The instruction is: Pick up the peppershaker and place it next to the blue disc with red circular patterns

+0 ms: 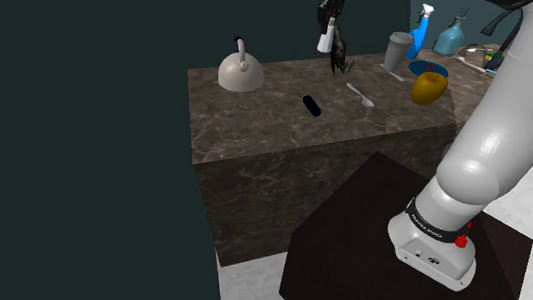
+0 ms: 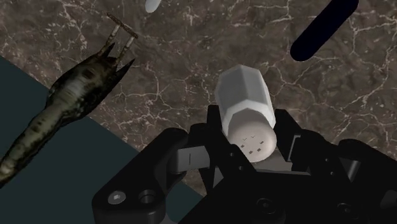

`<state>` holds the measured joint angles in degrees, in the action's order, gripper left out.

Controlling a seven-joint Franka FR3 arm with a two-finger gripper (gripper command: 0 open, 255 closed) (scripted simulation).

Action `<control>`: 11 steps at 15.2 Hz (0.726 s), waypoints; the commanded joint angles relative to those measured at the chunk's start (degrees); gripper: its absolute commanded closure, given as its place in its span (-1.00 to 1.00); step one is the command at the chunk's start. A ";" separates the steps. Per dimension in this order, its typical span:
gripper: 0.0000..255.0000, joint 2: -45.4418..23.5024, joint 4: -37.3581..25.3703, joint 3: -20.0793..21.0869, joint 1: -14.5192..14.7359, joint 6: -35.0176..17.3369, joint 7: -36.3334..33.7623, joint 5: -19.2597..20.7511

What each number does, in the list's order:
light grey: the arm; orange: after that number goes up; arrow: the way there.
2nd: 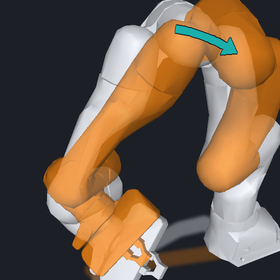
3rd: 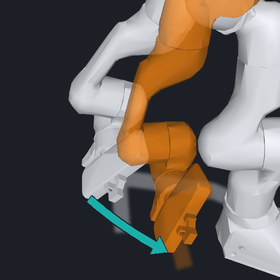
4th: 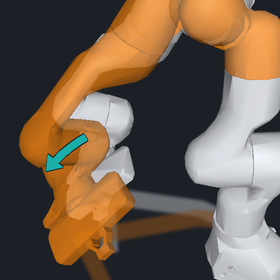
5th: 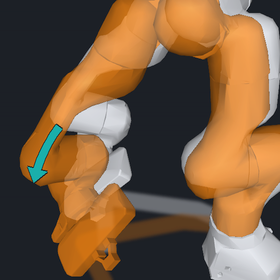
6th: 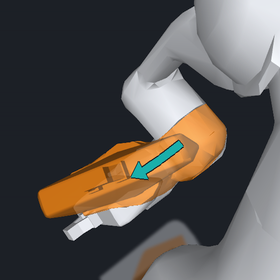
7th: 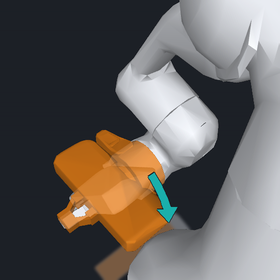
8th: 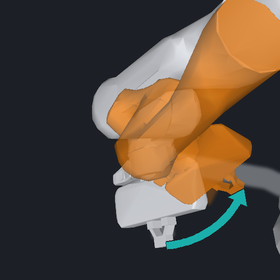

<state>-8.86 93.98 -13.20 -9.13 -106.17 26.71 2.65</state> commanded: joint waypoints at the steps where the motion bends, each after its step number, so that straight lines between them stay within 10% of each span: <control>1: 1.00 1.33 1.63 -1.03 -1.38 -0.53 2.49 0.00; 11: 1.00 1.75 2.54 -6.52 -8.73 -1.72 15.67 -1.56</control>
<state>-7.21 96.15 -19.27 -17.27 -107.58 41.17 1.21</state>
